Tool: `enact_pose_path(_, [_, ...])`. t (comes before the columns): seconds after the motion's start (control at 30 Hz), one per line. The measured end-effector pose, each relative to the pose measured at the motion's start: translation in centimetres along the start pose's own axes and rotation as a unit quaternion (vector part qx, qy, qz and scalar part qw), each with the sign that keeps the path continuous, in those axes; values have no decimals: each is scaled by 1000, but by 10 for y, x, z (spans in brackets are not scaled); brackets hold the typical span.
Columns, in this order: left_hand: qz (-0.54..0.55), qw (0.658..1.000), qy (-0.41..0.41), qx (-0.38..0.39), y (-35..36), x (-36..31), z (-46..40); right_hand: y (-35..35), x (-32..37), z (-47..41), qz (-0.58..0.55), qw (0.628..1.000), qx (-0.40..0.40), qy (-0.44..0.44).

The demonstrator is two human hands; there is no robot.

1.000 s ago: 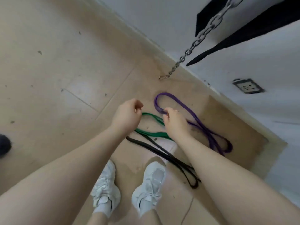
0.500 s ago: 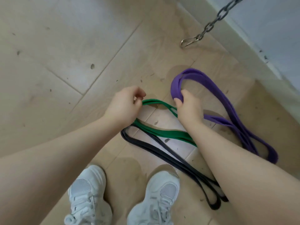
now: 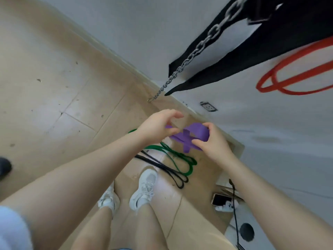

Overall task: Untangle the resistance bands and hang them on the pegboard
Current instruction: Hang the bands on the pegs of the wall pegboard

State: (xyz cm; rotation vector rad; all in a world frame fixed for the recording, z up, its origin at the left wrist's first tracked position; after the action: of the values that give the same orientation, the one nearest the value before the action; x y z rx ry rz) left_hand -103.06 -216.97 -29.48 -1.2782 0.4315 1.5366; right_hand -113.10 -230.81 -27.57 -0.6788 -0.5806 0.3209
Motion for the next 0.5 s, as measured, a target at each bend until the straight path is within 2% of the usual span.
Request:
enact_pose_path(0.07, [-5, 999, 29, 38, -6, -53, 20, -42, 19, 46, 6, 998, -60, -10])
enact_pose_path(0.13, [-15, 996, 66, 62, -16, -107, 38, -82, 35, 93, -41, 994, -103, -18])
enact_pose_path(0.3, [-82, 975, 178, 101, -24, -224, 80, -150, 62, 192, -123, 980, -136, -79])
enact_pose_path(0.4, [-100, 964, 238, 66, -36, -278, 103, -183, 80, 236, -184, 960, -170, -120])
enact_pose_path(0.5, [-68, 966, 246, 32, -55, -317, 120, -207, 91, 266, -207, 948, -190, -150])
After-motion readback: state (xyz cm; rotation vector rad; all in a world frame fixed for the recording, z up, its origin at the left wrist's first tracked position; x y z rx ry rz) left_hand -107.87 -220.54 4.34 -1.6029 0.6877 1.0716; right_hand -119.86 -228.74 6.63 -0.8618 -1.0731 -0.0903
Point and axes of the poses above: each hand's wrist, its own z-axis away from the middle knuckle, its own y-axis out of the palm, x = y × z, the point moved 6 cm from there along -z, towards the middle knuckle, and after that the axes turned 3 degrees about y, right-handed, at the moved point
